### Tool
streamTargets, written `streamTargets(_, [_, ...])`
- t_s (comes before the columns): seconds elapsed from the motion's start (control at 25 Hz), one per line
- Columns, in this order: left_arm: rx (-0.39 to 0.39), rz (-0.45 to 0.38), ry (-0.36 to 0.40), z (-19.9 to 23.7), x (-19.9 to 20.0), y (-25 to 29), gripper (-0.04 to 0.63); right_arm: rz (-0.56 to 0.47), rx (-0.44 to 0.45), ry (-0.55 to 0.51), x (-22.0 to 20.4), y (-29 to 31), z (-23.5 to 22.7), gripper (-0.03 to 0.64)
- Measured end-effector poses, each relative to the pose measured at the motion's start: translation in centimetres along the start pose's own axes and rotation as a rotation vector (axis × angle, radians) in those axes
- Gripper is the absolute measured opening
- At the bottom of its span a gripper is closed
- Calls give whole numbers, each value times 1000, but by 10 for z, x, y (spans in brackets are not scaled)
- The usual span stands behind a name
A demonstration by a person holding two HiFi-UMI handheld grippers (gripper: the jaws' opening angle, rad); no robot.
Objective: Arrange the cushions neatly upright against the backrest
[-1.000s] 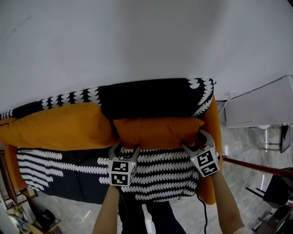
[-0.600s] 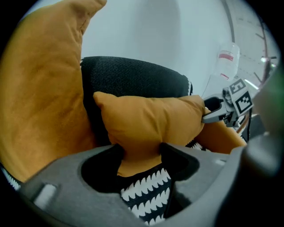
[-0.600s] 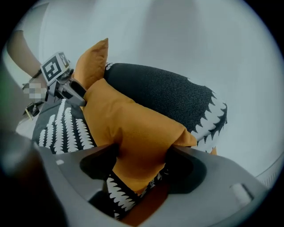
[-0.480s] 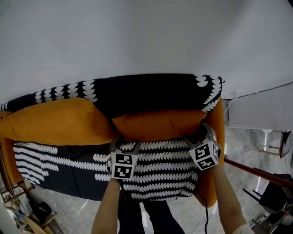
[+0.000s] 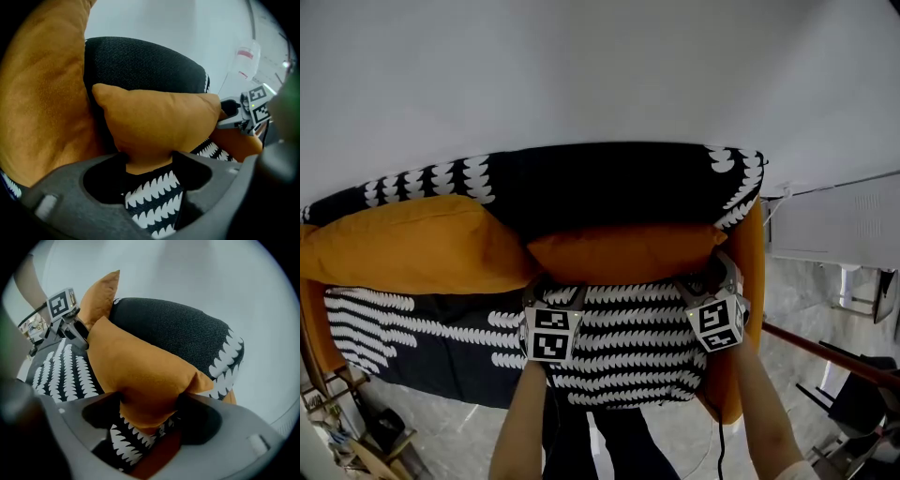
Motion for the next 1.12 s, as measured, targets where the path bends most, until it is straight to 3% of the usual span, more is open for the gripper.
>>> streamTargets(0.12, [2, 2, -14, -11, -6, 13, 336, 4, -11, 44, -23, 1, -8, 435])
streamTargets(0.24, [11, -8, -22, -20, -12, 17, 345, -21, 13, 180, -41, 0, -11, 497])
streamTargets(0.48, [29, -72, -57, 14, -4, -50, 345, -111, -58, 314, 19, -46, 4, 472])
streamTargets(0.56, [38, -123, -73, 19, 5, -76, 345, -161, -97, 347, 41, -67, 7, 420])
streamTargets(0.64, [45, -185, -75, 17, 20, -101, 340, -227, -148, 362, 61, -91, 6, 288])
streamTargets(0.8, [65, -325, -81, 6, 54, -157, 245, -356, -242, 407, 106, -148, 6, 98])
streamTargets(0.92, [65, -423, -81, 4, 84, -201, 201, -443, -293, 437, 145, -186, 6, 73])
streamTargets(1.0, [66, -486, -84, 2, 102, -235, 154, -490, -317, 450, 169, -212, 7, 12])
streamTargets(1.12, [72, -582, -90, -2, 125, -292, 66, -551, -325, 473, 203, -252, 12, 9])
Point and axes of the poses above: the fingertips, and each gripper's own axes: y forward along the fingers, z to its left, x out of its top, the point moved 6 cm from there along -y, backward along the fingers, and after that the axes turned 2 degrees about -y, right-handed, at the moved point
